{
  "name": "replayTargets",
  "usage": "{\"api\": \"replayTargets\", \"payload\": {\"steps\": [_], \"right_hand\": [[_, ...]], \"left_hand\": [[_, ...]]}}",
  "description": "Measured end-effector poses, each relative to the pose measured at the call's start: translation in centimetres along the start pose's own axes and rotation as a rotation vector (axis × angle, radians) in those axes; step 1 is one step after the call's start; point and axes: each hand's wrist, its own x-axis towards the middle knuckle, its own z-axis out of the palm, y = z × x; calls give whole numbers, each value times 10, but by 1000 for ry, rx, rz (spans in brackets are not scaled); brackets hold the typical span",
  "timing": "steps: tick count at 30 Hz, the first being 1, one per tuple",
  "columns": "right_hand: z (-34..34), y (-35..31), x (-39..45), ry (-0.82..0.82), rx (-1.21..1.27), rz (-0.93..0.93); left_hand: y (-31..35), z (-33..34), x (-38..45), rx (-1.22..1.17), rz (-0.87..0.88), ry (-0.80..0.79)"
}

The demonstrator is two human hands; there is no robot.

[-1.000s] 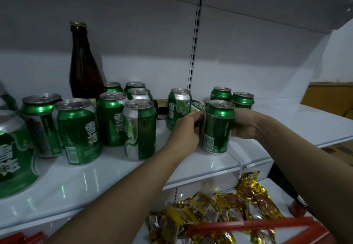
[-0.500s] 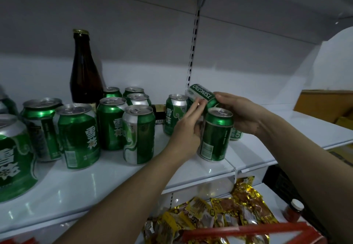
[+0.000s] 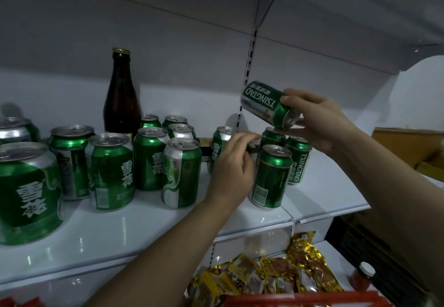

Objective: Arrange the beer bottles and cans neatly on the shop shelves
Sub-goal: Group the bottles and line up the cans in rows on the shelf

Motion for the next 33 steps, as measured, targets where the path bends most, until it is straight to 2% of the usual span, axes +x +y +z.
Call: {"api": "replayTargets", "payload": {"steps": [5,7,9,14,18,21,27,33], "right_hand": [[11,-35,-18,-25,-192,-111],[15,-46,-25,-41,-304,-159],[21,-54,-30,-72,-419,-193],[45,-57,-39,-137,-667,-262],[68,-39,-39,-183,-838,-253],[81,-27,-37,-234,-910,-196],[91,-3,-35,-302,-1023,-140],[93,12,-37,-319,-1083,-158]], "left_hand": [[6,-6,-6,70,167,79],[11,-11,-7,99,228,45],[16,-20,-12,116,253,-72],[19,-57,-43,253,156,-588],[21,-82,-48,295,14,-778],[23,-92,-50,278,-52,-824],[20,-94,-52,211,-149,-789],[20,-96,-55,174,-150,-747]]}}
